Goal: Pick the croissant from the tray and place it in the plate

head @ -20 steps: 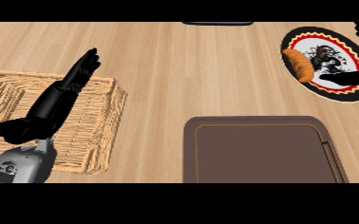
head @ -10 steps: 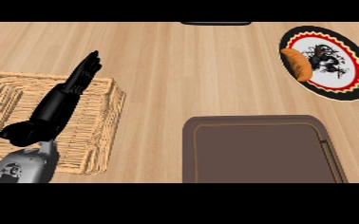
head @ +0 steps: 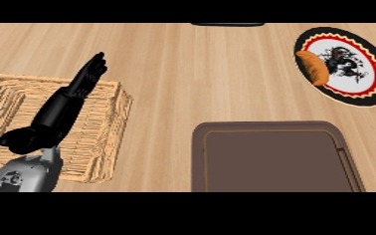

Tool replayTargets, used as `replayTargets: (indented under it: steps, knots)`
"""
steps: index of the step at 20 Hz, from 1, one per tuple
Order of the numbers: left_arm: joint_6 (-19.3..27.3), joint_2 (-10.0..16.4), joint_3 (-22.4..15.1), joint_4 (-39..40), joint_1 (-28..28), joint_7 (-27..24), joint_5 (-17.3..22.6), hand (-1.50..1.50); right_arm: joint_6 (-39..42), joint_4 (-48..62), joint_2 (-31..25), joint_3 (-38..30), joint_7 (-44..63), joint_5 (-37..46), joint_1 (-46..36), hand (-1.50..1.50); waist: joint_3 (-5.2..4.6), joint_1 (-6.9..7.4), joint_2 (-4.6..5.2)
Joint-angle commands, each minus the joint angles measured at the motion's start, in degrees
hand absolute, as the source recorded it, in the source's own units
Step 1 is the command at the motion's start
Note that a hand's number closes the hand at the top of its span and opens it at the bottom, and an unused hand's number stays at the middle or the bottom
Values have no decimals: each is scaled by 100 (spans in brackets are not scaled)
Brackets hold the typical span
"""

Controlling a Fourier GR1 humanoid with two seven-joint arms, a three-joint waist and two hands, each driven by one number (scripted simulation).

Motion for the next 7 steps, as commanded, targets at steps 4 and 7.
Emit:
replayTargets:
  steps: [4, 7]
  knots:
    - [56, -174, -146, 146, -66, -64, -167, 0, 958, -84, -343, 17, -490, -61, 214, -150, 5, 7, 15]
    - [-199, 151, 180, 67, 108, -247, 55, 0, 1378, -246, -523, 70, -784, -82, 536, -150, 4, -25, -8]
